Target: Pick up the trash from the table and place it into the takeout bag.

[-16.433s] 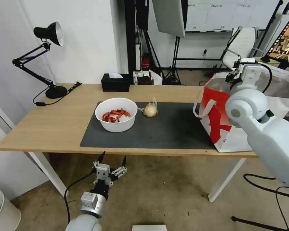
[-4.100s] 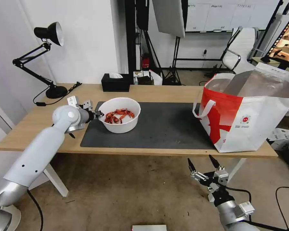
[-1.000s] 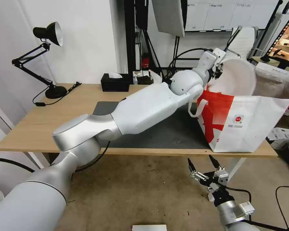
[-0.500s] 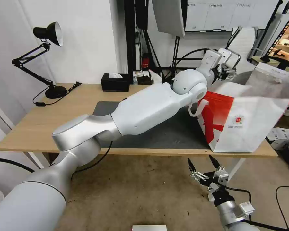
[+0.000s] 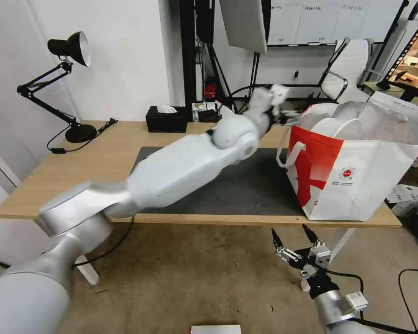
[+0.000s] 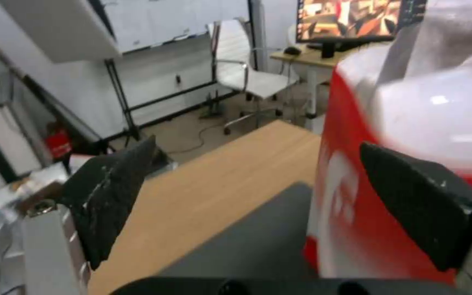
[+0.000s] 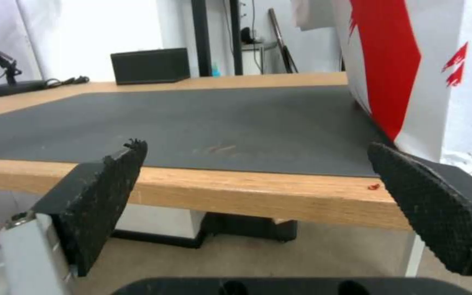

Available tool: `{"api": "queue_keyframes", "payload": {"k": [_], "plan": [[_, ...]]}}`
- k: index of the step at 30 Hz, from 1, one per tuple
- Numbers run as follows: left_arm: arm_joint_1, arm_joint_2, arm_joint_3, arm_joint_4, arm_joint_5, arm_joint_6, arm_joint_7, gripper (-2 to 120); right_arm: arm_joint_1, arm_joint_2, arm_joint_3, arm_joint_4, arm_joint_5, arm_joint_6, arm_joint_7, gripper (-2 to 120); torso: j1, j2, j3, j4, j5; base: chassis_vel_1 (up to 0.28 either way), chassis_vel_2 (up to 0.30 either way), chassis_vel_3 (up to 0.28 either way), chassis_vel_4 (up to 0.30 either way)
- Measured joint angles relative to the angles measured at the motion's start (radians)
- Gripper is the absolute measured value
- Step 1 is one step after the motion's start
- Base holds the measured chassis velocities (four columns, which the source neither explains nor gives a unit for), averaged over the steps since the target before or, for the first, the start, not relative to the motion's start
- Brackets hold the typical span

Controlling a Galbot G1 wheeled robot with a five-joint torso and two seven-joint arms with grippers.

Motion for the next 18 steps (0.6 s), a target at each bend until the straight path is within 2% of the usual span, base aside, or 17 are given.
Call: {"api": "queue_keyframes", "payload": {"k": [1,2,4,5,7,8,11,12,15,16,18], "plan": [[0.042,0.042,-0.018,-0.050,0.005,0.000,-0.009,100,0.000,0.000,0.000,0.000,0.000,0.000,0.000,100,0.000,0.000,0.000,-0.0002,0.0000,0.000,0.000,0.000,0.000],[0.042,0.042,-0.018,-0.050,0.005,0.000,-0.009,100,0.000,0.000,0.000,0.000,0.000,0.000,0.000,100,0.000,0.000,0.000,-0.0002,0.0000,0.000,0.000,0.000,0.000],[0.133,0.129,-0.065,-0.146,0.020,-0.001,-0.015,100,0.000,0.000,0.000,0.000,0.000,0.000,0.000,100,0.000,0.000,0.000,-0.0001,0.0000,0.000,0.000,0.000,0.000],[0.133,0.129,-0.065,-0.146,0.020,-0.001,-0.015,100,0.000,0.000,0.000,0.000,0.000,0.000,0.000,100,0.000,0.000,0.000,-0.0001,0.0000,0.000,0.000,0.000,0.000],[0.264,0.243,-0.177,-0.272,0.040,-0.010,-0.016,100,0.000,0.000,0.000,0.000,0.000,0.000,0.000,100,0.000,0.000,0.000,-0.0003,-0.0003,0.000,0.000,0.000,0.000],[0.264,0.243,-0.177,-0.272,0.040,-0.010,-0.016,100,0.000,0.000,0.000,0.000,0.000,0.000,0.000,100,0.000,0.000,0.000,-0.0003,-0.0003,0.000,0.000,0.000,0.000],[0.500,0.387,-0.370,-0.425,0.106,-0.032,0.006,100,0.000,0.000,0.000,0.000,0.000,0.000,0.000,100,0.000,0.000,0.000,0.0002,-0.0003,0.000,0.000,0.000,0.000],[0.500,0.387,-0.370,-0.425,0.106,-0.032,0.006,100,0.000,0.000,0.000,0.000,0.000,0.000,0.000,100,0.000,0.000,0.000,0.0002,-0.0003,0.000,0.000,0.000,0.000],[0.803,0.455,-0.607,-0.562,0.193,-0.043,0.036,100,0.000,0.000,0.000,0.000,0.000,0.000,0.000,100,0.000,0.000,0.000,0.0001,-0.0002,0.000,0.000,0.000,0.000],[0.803,0.455,-0.607,-0.562,0.193,-0.043,0.036,100,0.000,0.000,0.000,0.000,0.000,0.000,0.000,100,0.000,0.000,0.000,0.0001,-0.0002,0.000,0.000,0.000,0.000],[0.944,0.458,-0.700,-0.612,0.249,-0.060,0.043,100,0.000,0.000,0.000,0.000,0.000,0.000,0.000,100,0.000,0.000,0.000,0.0002,0.0002,0.000,0.000,0.000,0.000]]}}
